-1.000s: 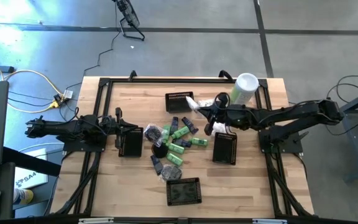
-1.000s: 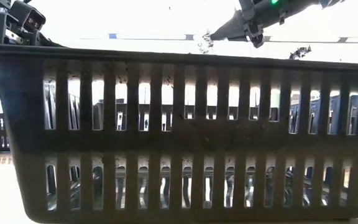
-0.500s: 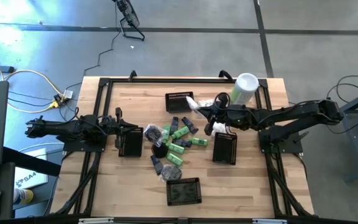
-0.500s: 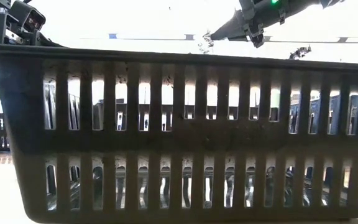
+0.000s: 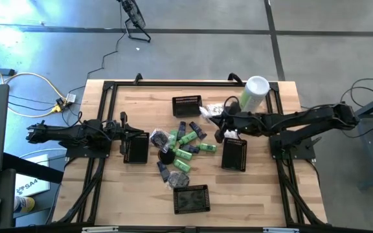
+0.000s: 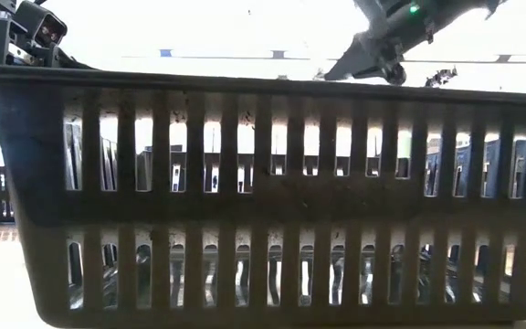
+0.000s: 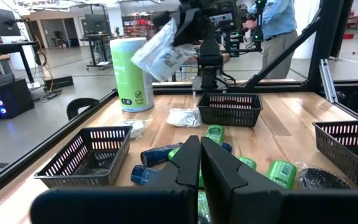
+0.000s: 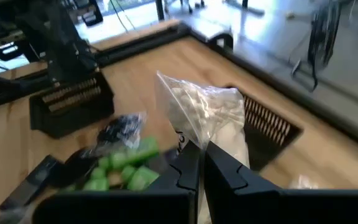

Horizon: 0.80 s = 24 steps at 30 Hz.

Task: Pick & Place Travel size toiletries
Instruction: Put the left pack of cotton buds into the top middle black bin

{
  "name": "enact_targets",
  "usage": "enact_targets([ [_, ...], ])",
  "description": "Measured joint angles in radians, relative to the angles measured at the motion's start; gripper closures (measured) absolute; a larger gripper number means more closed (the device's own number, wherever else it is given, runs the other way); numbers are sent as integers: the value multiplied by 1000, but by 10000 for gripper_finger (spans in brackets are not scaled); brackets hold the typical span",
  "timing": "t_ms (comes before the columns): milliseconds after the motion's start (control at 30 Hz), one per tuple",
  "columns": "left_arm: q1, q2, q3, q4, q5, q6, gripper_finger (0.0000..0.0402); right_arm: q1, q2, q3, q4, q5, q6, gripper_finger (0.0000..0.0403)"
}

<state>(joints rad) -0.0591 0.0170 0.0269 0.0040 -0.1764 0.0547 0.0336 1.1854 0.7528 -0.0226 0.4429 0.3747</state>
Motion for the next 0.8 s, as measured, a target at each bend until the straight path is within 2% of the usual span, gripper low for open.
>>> enact_targets([
  [233, 0, 0, 0, 0, -2, 0, 391, 60, -90, 0, -157, -8, 181, 399],
  [533, 0, 0, 0, 0, -2, 0, 391, 143, -158, 0, -370, -84, 384, 399],
  [800, 0, 0, 0, 2, -2, -8, 391, 172, -158, 0, -388, -67, 407, 399],
])
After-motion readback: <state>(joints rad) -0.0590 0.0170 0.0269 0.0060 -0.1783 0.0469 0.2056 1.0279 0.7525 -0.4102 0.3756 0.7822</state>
